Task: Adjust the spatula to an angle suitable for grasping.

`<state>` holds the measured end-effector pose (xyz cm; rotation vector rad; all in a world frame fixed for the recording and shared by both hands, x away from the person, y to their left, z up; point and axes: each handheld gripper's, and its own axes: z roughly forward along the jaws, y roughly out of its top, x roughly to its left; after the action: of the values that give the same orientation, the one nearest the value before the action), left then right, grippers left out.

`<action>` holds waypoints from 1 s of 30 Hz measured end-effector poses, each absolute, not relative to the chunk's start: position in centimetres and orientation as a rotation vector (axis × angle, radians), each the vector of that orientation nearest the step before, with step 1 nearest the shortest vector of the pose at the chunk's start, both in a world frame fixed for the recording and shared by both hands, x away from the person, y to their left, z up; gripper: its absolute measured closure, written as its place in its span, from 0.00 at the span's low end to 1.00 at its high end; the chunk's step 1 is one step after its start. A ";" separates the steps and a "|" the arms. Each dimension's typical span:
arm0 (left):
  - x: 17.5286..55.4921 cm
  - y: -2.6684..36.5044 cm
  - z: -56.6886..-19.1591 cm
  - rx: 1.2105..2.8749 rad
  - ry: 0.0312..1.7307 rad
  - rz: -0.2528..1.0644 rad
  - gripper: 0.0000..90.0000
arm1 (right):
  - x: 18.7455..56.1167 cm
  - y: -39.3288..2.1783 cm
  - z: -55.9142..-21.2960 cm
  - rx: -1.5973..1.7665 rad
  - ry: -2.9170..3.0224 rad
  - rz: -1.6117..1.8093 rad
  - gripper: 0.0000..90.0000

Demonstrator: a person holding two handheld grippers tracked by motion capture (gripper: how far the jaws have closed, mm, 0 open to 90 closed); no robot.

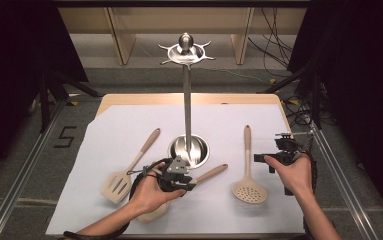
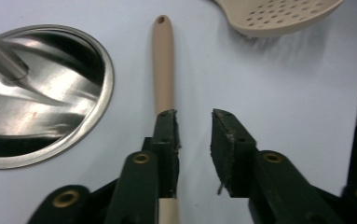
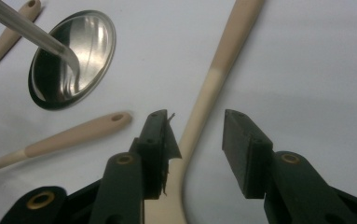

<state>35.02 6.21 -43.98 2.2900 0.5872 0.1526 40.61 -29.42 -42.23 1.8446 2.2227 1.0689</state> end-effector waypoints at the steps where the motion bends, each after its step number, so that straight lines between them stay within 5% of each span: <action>1: 35.0 5.9 -44.1 2.297 0.595 0.153 0.85 | 40.7 -29.4 -42.2 1.856 2.224 1.066 0.69; 6: 35.2 4.6 -44.4 2.391 0.558 0.105 0.99 | 40.9 -29.9 -42.2 1.854 2.255 1.036 0.75; 13: 35.8 2.0 -44.9 2.463 0.618 0.052 0.99 | 40.7 -30.2 -41.9 1.825 2.273 1.004 0.87; 30: 37.3 -0.3 -46.8 2.555 0.718 0.027 0.99 | 40.6 -29.9 -41.6 1.847 2.279 0.918 0.87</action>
<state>37.27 -0.26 -46.78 2.5546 0.7182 0.0269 40.62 -29.90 -41.59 1.8469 2.2788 0.9178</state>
